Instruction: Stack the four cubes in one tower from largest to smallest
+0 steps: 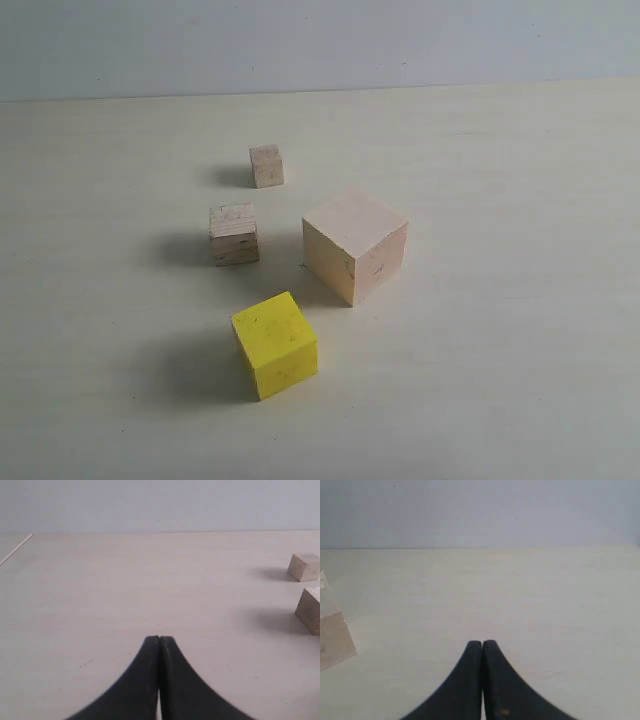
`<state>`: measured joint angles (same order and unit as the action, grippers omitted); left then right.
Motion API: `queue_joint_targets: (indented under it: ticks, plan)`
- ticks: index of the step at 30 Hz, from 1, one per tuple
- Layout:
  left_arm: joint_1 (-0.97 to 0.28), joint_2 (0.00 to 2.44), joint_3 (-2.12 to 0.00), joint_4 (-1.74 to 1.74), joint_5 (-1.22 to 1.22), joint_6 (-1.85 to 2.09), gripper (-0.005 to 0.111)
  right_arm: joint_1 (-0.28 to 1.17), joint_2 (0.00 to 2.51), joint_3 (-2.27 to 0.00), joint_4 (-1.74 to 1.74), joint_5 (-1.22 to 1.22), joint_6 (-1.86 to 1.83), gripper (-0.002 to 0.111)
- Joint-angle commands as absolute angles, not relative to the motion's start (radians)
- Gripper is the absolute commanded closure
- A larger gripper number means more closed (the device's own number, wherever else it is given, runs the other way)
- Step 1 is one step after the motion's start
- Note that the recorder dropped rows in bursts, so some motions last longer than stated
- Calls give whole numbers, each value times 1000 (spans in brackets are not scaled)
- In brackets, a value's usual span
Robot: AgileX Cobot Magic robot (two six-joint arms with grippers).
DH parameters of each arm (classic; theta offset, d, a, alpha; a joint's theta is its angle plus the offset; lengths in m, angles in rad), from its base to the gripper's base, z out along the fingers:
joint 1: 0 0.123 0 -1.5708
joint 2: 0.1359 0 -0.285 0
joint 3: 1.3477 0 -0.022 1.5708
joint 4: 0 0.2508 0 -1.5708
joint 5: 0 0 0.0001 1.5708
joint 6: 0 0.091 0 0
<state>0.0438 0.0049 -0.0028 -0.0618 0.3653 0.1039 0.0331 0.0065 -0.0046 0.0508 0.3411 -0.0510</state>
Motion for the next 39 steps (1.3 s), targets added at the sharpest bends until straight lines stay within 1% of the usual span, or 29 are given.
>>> queue_joint_targets:
  ticks: [1, 24, 27, 31, 34, 36, 39]
  plan:
    - [38, 0, 0, -63, 359, 99, 107, 34, 0, 0, 45, 337, -51, 108]
    - [38, 0, 0, -63, 347, 99, 107, 34, 0, 0, 45, 321, -51, 108]
    - [38, 0, 0, -63, 274, 99, 107, 34, 0, 0, 45, 218, -51, 108]
    - [38, 0, 0, -65, 125, 96, 107, 34, 0, 0, 45, -36, -51, 108]
    - [38, 0, 0, -63, 85, 103, 107, 34, 0, 0, 45, -184, -51, 108]
    - [38, 0, 0, -63, 85, 103, 107, 34, 0, 0, 45, -232, -51, 108]
    - [38, 0, 0, -63, 85, 103, 107, 34, 0, 0, 49, -238, -51, 108]
